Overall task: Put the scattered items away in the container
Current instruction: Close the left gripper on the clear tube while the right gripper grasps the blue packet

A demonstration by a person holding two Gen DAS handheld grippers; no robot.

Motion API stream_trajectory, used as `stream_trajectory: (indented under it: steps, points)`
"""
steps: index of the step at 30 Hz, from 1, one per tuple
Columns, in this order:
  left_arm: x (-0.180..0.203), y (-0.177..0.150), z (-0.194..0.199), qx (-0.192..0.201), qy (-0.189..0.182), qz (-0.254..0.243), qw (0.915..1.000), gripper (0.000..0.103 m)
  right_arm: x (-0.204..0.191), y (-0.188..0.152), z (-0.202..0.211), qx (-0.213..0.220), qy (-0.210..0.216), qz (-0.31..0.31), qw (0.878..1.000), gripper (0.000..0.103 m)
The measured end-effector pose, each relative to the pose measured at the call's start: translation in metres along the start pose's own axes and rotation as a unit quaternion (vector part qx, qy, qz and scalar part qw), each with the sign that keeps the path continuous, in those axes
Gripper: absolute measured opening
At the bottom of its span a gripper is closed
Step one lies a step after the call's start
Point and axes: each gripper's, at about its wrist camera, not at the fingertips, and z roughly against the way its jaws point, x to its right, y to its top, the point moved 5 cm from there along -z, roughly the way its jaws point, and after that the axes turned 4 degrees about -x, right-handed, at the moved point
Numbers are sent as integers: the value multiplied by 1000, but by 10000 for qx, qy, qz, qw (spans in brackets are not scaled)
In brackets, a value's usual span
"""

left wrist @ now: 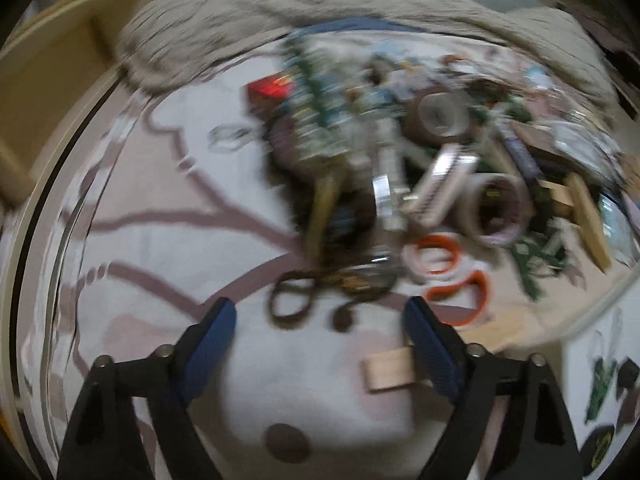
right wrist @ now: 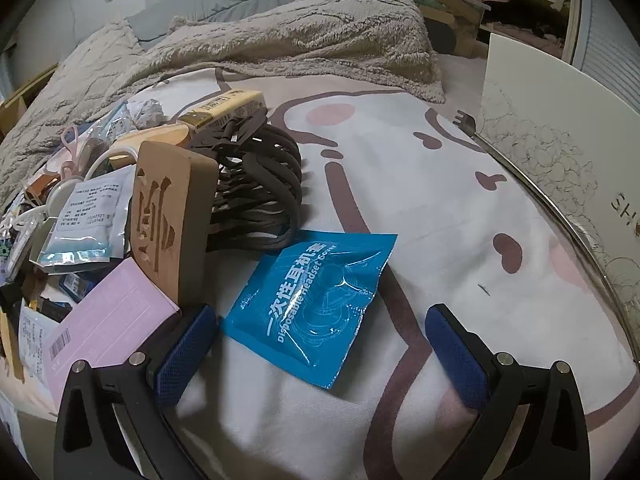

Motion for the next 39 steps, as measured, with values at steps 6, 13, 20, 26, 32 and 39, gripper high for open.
stream_trajectory:
  steps: [6,13,20,26,32,39]
  points:
    - [17,4,13,102,-312,-318,9990,71,-2,-1,2,138,-29,31,9999,103]
    - [11,3,9,2,-492,-39,9988,47,-12,-2,7,348,-198,273,9988,76]
    - [15,3,13,88,-618,-61,9980,47,-16,-1,9,426,-130,387,9983,62]
    - [23,12,16,174,-595,-161,9979,31,-25,-3,13,533,-191,630,9964,41]
    - [30,17,12,165,-625,-214,9977,27,-25,-3,12,525,-142,617,9966,37]
    - [22,25,8,264,-430,-4,9987,27,-26,-3,13,516,-156,624,9966,37]
